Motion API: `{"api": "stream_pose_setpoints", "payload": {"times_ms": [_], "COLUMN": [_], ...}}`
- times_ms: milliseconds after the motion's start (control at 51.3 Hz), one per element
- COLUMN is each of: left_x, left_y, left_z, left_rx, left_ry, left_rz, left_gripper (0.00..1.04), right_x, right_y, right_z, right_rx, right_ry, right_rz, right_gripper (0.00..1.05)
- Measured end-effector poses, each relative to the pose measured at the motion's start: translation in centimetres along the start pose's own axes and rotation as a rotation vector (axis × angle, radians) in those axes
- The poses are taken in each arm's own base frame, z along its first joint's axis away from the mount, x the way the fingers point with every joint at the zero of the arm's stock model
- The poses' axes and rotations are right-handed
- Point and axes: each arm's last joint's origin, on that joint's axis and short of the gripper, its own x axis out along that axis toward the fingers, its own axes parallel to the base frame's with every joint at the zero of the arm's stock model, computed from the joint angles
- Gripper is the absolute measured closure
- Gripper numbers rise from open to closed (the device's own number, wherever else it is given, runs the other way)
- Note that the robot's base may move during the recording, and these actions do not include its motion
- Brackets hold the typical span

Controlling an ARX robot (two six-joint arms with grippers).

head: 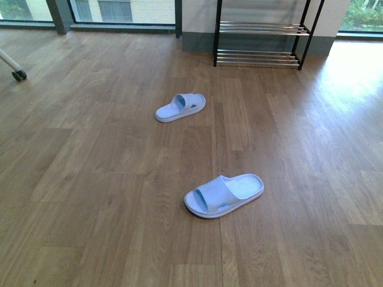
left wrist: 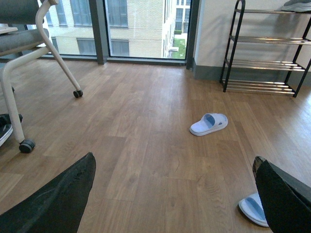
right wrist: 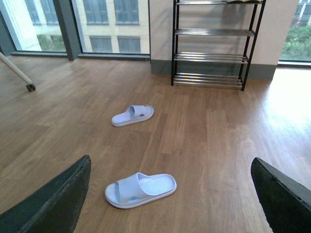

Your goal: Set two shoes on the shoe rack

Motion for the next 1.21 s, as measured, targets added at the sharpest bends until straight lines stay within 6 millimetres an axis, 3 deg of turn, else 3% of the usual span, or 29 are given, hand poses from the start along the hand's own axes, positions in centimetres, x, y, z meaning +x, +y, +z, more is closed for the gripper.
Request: {"api": "stream_pose_setpoints", "payload": {"times_ms": [1209], "left_x": [0.0], "left_y": [0.0], "left_z": [0.0], "left_rx": [0.0], "left_ry": [0.0], "left_rz": [0.001], "left_gripper": [0.09], "right_x": [0.0], "right_y": [0.0], "right_z": [0.0], "right_rx": [0.0], "right_ry": [0.0], "right_rz": [0.0], "right_gripper": [0.09]}}
